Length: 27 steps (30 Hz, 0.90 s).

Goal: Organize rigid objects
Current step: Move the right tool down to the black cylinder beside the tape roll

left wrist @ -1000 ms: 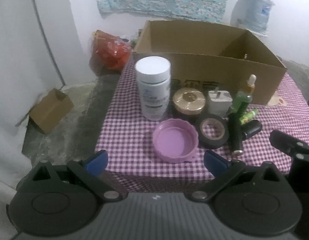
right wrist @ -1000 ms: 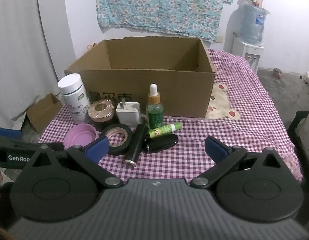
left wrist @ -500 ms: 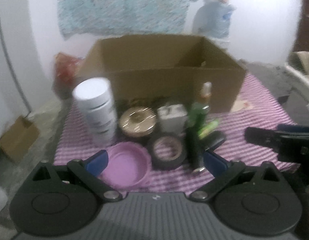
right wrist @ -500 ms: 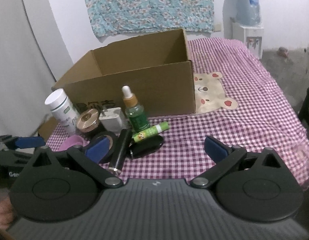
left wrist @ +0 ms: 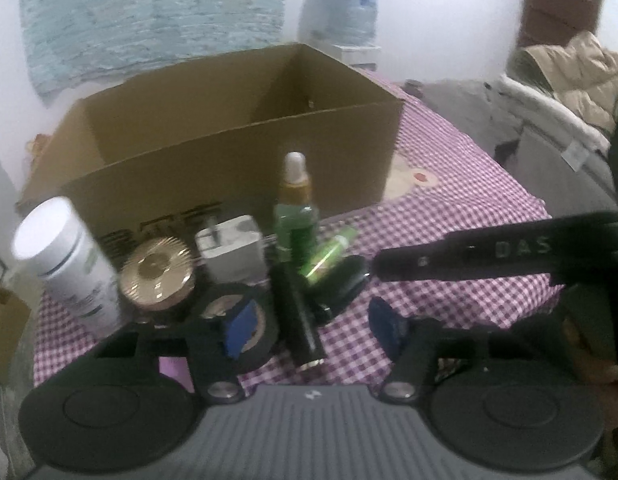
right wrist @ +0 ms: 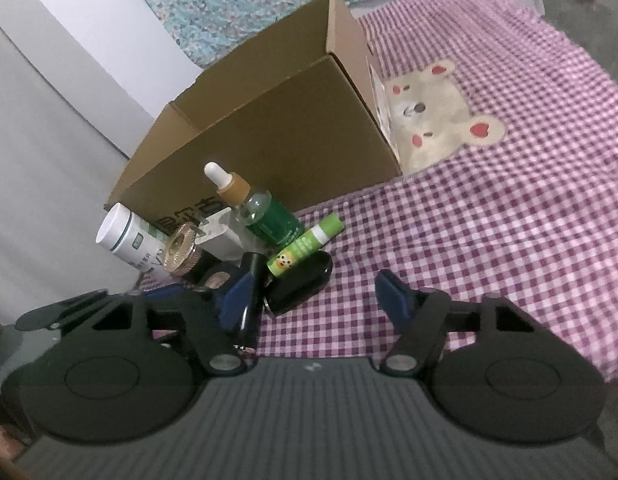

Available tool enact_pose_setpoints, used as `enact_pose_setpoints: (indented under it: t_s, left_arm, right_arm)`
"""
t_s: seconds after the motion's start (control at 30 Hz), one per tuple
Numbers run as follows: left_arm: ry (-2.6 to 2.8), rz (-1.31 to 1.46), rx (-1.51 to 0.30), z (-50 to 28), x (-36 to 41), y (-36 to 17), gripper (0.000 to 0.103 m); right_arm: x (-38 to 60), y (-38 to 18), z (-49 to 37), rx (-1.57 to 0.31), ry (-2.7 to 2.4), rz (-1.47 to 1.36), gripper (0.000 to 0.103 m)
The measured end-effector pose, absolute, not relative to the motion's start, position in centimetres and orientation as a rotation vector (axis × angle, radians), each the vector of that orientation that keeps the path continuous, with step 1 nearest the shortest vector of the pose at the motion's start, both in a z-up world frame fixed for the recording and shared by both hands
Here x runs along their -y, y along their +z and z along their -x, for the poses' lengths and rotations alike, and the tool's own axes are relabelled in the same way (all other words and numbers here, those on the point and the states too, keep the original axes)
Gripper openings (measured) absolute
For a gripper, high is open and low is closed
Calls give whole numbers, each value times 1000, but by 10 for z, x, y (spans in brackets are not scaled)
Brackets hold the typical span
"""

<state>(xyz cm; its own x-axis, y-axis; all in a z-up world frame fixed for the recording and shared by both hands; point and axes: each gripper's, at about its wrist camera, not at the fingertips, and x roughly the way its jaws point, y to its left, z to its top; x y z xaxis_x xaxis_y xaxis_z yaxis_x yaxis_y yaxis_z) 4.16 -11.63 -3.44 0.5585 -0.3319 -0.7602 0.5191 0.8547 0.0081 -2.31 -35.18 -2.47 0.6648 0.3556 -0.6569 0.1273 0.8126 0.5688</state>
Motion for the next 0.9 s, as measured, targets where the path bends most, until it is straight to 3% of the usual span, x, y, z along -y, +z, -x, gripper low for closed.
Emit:
enact_pose_setpoints:
  t_s: [0.13, 0.23, 0.67, 0.9]
  left_arm:
    - [-537, -290, -849, -50, 131, -41, 35]
    - [-545, -313, -864, -56, 138, -46, 25]
    - [-493, -304, -918, -47, 122, -48, 30]
    - [-482, -261, -989, -58, 116, -57, 30]
  right_arm:
    - [356, -34, 12, -879, 160, -666, 49]
    - [359, -38, 5, -896, 165, -674, 45]
    - [346, -45, -4, -950, 311, -798, 44]
    - [328, -57, -16, -1003, 333, -848, 36]
